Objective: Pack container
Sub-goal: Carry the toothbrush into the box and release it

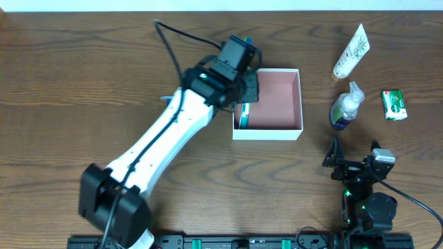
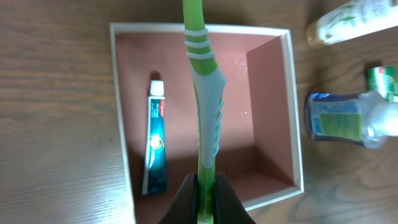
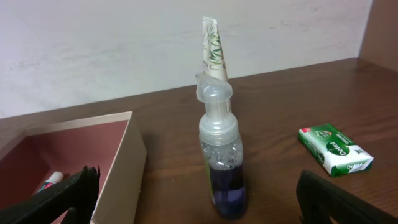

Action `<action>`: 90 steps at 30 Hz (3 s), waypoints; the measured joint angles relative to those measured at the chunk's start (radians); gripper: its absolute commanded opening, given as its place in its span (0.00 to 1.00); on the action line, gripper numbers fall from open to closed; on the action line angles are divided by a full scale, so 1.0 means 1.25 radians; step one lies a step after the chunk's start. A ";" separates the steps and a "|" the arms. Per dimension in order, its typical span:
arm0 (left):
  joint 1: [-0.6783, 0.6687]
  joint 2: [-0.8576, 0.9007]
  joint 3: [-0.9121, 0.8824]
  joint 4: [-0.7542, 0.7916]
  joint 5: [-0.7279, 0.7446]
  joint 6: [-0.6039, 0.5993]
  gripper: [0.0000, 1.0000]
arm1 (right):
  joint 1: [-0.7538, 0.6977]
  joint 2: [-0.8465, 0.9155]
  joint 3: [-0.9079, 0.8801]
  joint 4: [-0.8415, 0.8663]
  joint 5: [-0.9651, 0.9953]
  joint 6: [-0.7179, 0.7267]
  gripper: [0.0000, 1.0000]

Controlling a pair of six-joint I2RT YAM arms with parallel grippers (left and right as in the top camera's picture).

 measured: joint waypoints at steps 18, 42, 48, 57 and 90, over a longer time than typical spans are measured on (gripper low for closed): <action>-0.042 0.161 -0.001 0.018 -0.054 -0.038 0.06 | 0.000 0.000 0.000 0.000 0.000 0.000 0.99; -0.042 0.185 -0.005 -0.016 -0.124 0.029 0.06 | 0.000 0.000 0.000 0.000 0.000 0.000 0.99; -0.042 0.185 -0.011 0.002 -0.126 0.031 0.06 | 0.000 0.000 0.000 0.000 0.000 0.000 0.99; -0.042 0.185 -0.017 0.006 -0.126 0.031 0.06 | 0.000 0.000 0.000 0.000 0.000 0.000 0.99; -0.042 0.185 -0.031 0.010 -0.126 0.034 0.14 | 0.000 0.000 0.000 0.000 0.000 0.000 0.99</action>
